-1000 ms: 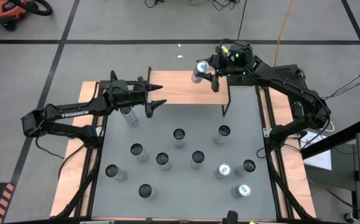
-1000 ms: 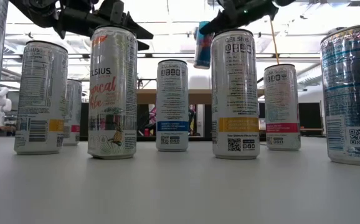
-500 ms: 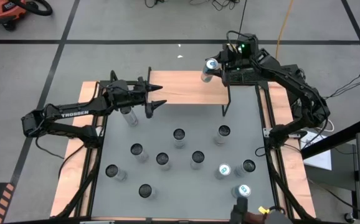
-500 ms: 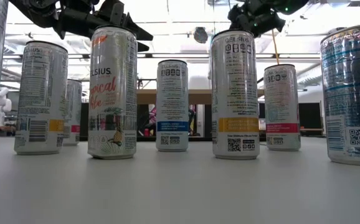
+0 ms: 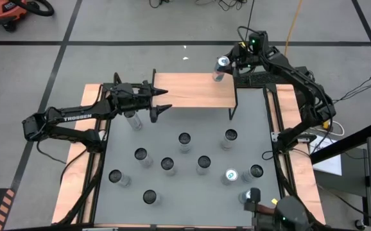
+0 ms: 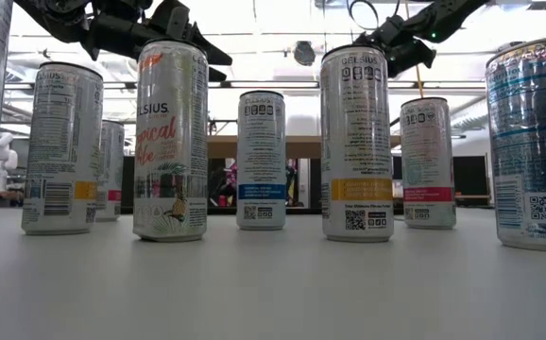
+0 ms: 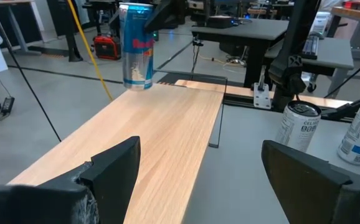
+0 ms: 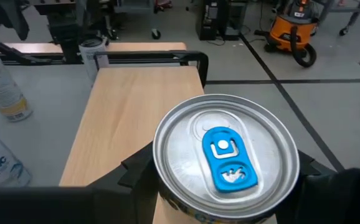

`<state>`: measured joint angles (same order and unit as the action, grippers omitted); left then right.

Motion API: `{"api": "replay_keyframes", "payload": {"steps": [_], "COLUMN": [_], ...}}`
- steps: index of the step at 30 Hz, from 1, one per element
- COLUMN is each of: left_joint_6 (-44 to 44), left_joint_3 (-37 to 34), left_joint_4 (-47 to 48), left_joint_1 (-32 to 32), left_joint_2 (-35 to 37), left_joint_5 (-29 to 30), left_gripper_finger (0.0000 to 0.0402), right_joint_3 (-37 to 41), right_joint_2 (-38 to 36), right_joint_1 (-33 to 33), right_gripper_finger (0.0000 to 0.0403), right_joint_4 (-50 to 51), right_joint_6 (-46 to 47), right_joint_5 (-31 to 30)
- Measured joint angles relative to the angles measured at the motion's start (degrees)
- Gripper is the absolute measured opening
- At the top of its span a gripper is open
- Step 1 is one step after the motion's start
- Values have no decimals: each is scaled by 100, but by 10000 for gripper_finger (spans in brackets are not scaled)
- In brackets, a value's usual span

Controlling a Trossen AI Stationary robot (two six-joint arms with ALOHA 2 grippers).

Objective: Place canned beverage on shelf
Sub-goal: Put the top blue soda can on the shelf

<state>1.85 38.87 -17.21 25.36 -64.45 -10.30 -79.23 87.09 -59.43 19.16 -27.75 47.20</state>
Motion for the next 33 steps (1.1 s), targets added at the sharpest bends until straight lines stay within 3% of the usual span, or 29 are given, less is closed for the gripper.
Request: {"api": "replay_keyframes", "payload": {"steps": [11,33], "left_joint_6": [17,4], "left_joint_3": [0,-2], "left_joint_4": [0,73], "left_joint_1": [0,0], "left_joint_2": [0,-4], "left_joint_5": [2,2], "left_gripper_finger": [329,329], "right_joint_3": [1,1], "right_joint_2": [-2,166], "right_joint_1": [-62,-261], "right_gripper_finger": [187,187], "right_joint_4": [573,540], "right_joint_6": [-493,-561], "right_joint_5": [-48,-92]}}
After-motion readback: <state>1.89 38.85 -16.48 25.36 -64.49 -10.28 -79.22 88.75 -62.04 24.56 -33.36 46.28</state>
